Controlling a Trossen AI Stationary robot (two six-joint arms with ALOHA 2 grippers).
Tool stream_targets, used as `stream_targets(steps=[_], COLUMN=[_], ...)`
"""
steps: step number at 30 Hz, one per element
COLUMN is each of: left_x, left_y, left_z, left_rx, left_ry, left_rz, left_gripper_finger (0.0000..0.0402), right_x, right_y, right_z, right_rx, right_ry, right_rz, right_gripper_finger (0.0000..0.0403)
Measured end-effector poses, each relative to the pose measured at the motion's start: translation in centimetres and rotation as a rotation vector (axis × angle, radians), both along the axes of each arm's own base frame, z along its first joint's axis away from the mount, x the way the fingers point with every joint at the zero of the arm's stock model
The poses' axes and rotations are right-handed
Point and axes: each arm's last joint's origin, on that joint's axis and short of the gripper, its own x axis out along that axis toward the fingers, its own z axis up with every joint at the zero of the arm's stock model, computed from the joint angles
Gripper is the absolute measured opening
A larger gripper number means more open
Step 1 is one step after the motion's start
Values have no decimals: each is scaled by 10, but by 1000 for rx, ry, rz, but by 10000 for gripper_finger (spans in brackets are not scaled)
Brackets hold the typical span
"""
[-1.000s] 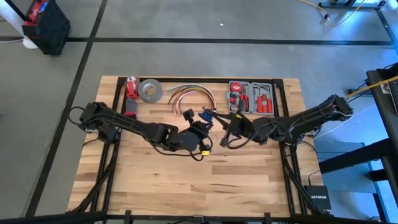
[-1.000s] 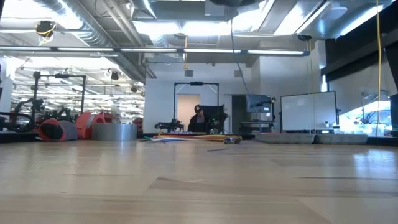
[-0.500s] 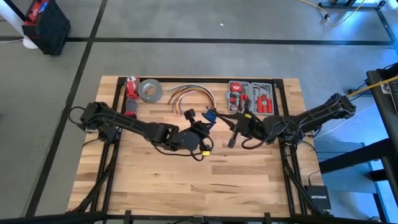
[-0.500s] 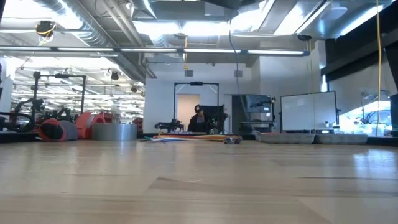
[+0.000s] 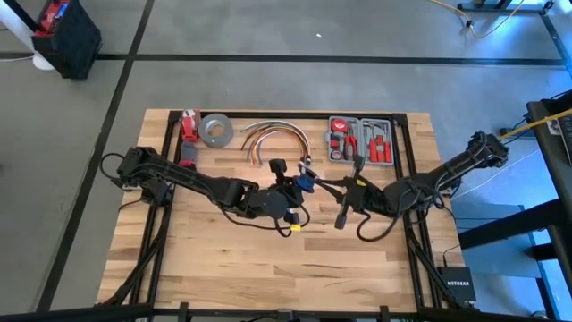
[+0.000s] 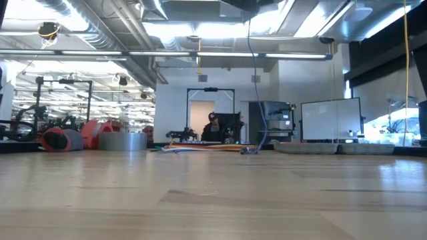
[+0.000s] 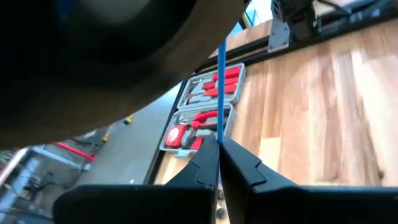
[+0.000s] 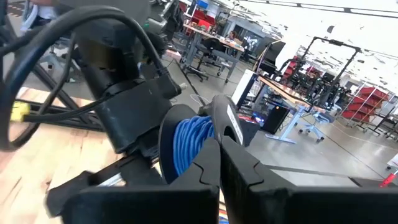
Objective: Coil cords
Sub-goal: Coil the blue wire on the black spool
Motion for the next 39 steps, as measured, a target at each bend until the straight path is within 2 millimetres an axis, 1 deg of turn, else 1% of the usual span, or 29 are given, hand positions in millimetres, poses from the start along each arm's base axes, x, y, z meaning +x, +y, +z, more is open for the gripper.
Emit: stream_targets(steps=[5,11,19,25,31,36,39], left_x=[-1,-2,-2,-2,-2,-2,-2], left_y=[0,1,2,3,3,3,3], left_z=[-1,-2,-2,-2,-3,-3,-3], left_rx=[80,84,85,85,85,83,81], left_ry=[80,94,90,90,97,97,98], left_rz=[-36,-36,-16,-11,-11,-14,-17], left_gripper_finger=[1,1,1,1,1,1,1], right_x=[-6,-15,-27,-29,-31,-35,-39], right_y=[9,18,10,9,8,11,16], right_z=[-1,3,21,37,45,54,56], right_rx=[-4,-1,2,-12,-16,-25,-23], right_ry=[9,-10,-67,-77,-65,-52,-54], right_rz=[15,40,38,44,49,70,94], right_gripper_finger=[1,1,0,0,0,0,0])
